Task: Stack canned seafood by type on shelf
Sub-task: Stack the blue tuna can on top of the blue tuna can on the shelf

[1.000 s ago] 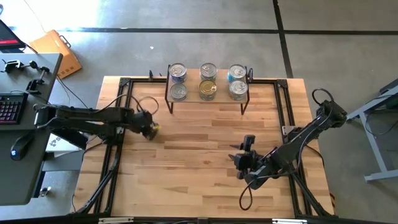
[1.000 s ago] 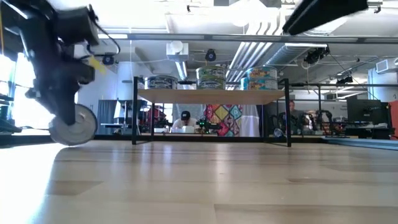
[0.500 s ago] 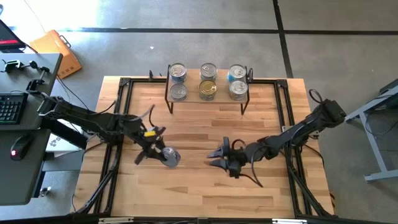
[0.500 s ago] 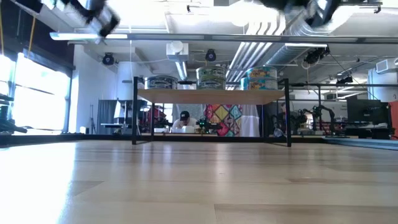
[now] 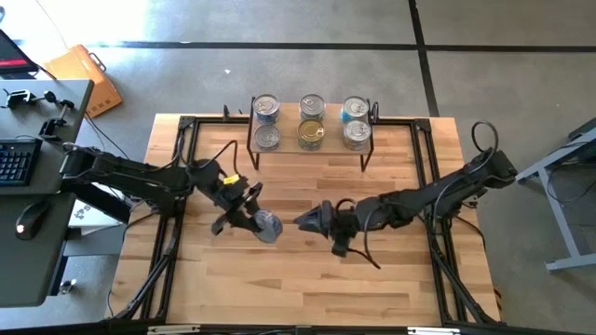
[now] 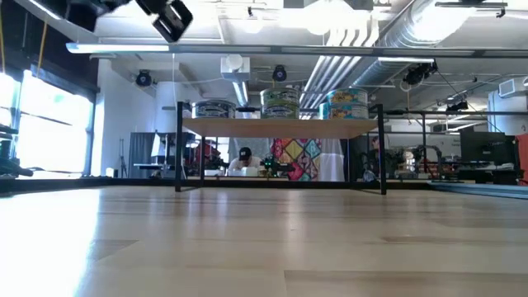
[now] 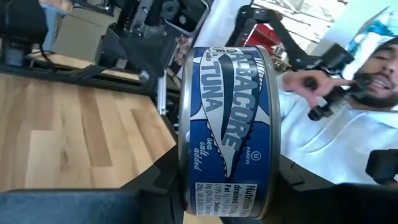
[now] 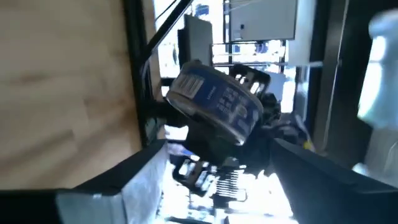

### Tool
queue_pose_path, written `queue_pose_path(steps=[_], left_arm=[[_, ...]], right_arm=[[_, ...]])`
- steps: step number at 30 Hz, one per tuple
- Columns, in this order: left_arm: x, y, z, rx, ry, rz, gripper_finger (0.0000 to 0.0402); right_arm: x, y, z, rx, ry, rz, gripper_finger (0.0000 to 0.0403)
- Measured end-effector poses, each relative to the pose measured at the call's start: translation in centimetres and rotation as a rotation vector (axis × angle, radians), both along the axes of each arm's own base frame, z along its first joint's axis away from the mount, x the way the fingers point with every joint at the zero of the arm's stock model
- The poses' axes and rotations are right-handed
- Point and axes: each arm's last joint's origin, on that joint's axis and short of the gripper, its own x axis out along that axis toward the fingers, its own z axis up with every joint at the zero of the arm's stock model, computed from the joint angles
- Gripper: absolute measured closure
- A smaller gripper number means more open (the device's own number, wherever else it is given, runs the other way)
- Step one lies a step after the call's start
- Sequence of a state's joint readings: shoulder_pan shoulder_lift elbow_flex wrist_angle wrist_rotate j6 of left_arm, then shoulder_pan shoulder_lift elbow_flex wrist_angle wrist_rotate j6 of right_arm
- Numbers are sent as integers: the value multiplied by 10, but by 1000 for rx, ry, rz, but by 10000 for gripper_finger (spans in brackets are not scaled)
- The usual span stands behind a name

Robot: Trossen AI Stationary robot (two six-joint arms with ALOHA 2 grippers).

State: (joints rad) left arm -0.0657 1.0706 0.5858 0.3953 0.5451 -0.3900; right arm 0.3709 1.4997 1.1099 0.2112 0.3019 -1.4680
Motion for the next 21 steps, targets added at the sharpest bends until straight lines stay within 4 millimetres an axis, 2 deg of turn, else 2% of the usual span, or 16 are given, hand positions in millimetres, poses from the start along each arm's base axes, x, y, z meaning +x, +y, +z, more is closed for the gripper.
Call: queue_pose_path(steps=[5,10,13,17,21], left_arm=[[15,11,-12,-62,59,59,284],[22,18,-25,-167,177,65,277],[22,19,-28,-179,207,70,272],[22,18,-26,-189,201,75,275],[23,19,-25,-196,203,99,275]], right_arm=[[18,-3,-25,-340,47,35,109],[36,1,-52,-573,66,-62,109],[40,5,-61,-604,67,-95,120],[38,13,-57,-584,22,-104,146],[30,26,-53,-563,20,-149,154]])
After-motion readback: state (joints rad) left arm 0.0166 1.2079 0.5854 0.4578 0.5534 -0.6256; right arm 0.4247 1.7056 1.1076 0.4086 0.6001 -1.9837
